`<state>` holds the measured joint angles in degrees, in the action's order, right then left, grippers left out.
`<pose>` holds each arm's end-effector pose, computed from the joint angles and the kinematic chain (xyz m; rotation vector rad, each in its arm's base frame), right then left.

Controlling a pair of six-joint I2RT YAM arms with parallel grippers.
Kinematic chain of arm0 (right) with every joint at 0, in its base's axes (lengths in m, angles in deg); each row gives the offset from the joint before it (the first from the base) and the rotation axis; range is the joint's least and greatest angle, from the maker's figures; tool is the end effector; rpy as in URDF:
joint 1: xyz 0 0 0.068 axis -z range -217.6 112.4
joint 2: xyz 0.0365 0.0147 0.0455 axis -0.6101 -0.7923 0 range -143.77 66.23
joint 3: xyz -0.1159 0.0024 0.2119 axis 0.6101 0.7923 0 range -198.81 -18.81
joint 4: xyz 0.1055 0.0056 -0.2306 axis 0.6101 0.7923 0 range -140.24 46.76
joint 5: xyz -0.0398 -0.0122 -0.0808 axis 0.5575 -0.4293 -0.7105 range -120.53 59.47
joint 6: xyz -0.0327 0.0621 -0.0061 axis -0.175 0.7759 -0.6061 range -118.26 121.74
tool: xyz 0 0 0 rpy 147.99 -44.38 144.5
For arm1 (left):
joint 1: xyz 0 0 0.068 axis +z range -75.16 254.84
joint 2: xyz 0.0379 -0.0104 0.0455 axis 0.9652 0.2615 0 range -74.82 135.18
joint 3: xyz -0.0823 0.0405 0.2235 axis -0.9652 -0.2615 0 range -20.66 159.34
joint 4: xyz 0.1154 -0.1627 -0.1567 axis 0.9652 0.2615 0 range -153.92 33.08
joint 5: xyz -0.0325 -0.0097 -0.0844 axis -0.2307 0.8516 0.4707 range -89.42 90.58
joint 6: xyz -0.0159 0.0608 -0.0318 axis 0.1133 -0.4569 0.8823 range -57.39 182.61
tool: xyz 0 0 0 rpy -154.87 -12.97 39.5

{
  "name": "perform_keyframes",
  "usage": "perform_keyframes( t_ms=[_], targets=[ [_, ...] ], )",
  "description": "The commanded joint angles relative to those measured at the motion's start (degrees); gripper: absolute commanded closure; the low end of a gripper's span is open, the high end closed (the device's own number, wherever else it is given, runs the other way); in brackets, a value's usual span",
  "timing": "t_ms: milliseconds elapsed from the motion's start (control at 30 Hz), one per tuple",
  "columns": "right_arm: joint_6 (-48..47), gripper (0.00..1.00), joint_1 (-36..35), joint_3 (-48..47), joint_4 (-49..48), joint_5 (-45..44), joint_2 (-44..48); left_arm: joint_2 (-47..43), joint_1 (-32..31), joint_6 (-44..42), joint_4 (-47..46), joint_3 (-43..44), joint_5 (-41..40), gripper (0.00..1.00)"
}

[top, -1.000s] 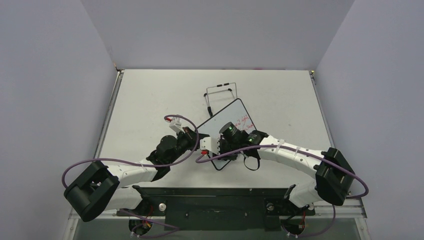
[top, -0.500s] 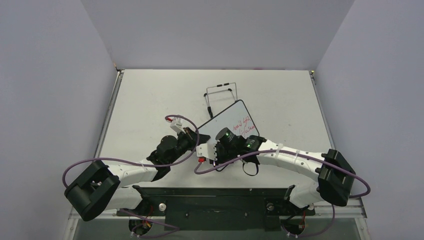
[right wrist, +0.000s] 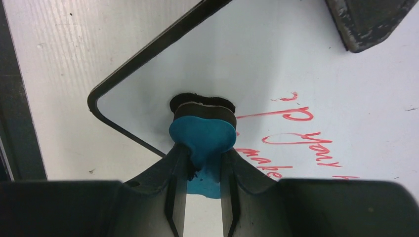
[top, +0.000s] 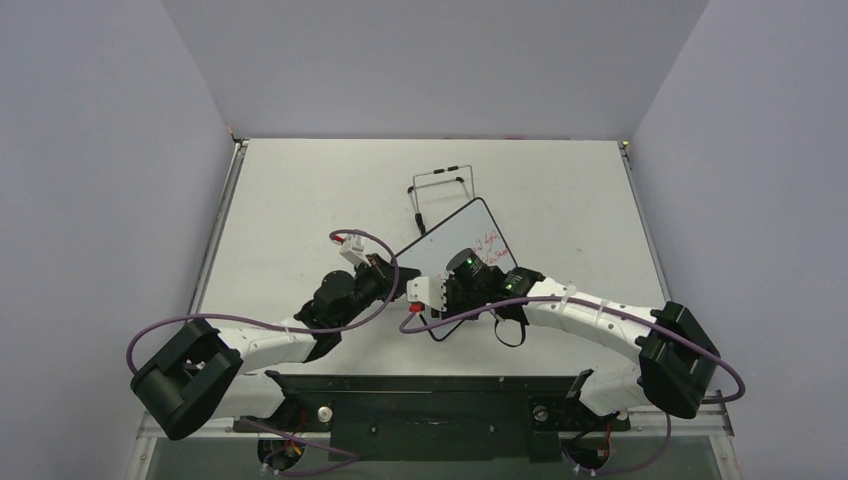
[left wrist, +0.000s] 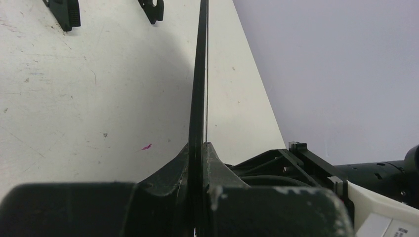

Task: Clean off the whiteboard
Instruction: Erase the whiteboard at the center of the board.

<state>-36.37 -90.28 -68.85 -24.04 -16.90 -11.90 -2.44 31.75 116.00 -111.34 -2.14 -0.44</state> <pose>0.1621 0.2350 0.1759 -1.8655 1.7035 0.4023 0.1969 -0.1829 0.1637 -0.1801 1.8360 -1.2187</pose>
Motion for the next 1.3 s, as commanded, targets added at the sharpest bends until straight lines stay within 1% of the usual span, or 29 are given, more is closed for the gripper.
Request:
perform_keyframes(
  t_ms=[0, 133, 267, 333, 433, 500, 667, 767, 867, 1033, 1167, 1267],
  targets=[
    [1.07, 1.0, -2.18, -2.47, -2.7, -0.95, -0.53, 0.46, -0.53, 3.21, -10.77, 2.2, 2.84, 1.0],
    [-2.4, 1.0, -5.79, 0.3, -0.39, 0.18, -0.56, 0.4, -0.51, 3.39, -11.14, 2.13, 2.77, 1.0],
    [-5.39, 1.0, -6.17, 2.56, 1.96, 0.71, 0.4, -0.32, -0.56, 3.12, -10.62, 2.13, 2.64, 1.0],
    [-4.62, 1.0, -5.09, 3.11, 1.79, 0.37, 0.63, -0.39, -0.54, 2.98, -10.44, 2.13, 2.79, 1.0],
    [-1.64, 1.0, -1.02, 0.5, 0.39, 1.01, 0.49, -0.39, -0.55, 2.81, -10.44, 2.09, 3.13, 1.0],
    [-0.07, 1.0, 1.79, -2.71, 0.39, 3.36, 0.4, -0.29, -0.52, 2.71, -10.42, 2.08, 3.2, 1.0],
    [1.29, 1.0, 5.24, -12.77, 6.81, 14.53, -0.9, -0.51, -0.53, 2.38, -9.66, 2.11, 3.21, 1.0],
    [4.4, 1.0, 7.96, -14.33, 6.99, 16.72, -1.46, -0.79, -0.54, 2.17, -9.3, 2.1, 3.11, 1.0],
    [5.87, 1.0, 8.91, -13.45, 5.28, 12.57, -2.3, -0.56, -0.51, 2.21, -9.54, 2.32, 3.23, 1.0],
    [5.92, 1.0, 7.5, -10.72, 4.27, 5.65, -3.41, -0.59, -0.52, 2.34, -9.42, 2.65, 2.98, 1.0],
    [4.41, 1.0, 3.79, -8.21, 3.62, 1.04, -3.54, -0.98, -0.55, 2.31, -8.91, 2.7, 2.48, 1.0],
    [2.89, 1.0, -0.73, -7.37, 4.39, -0.4, -4.12, -0.82, -0.55, 2.31, -8.92, 3.04, 2.66, 1.0]
  ],
)
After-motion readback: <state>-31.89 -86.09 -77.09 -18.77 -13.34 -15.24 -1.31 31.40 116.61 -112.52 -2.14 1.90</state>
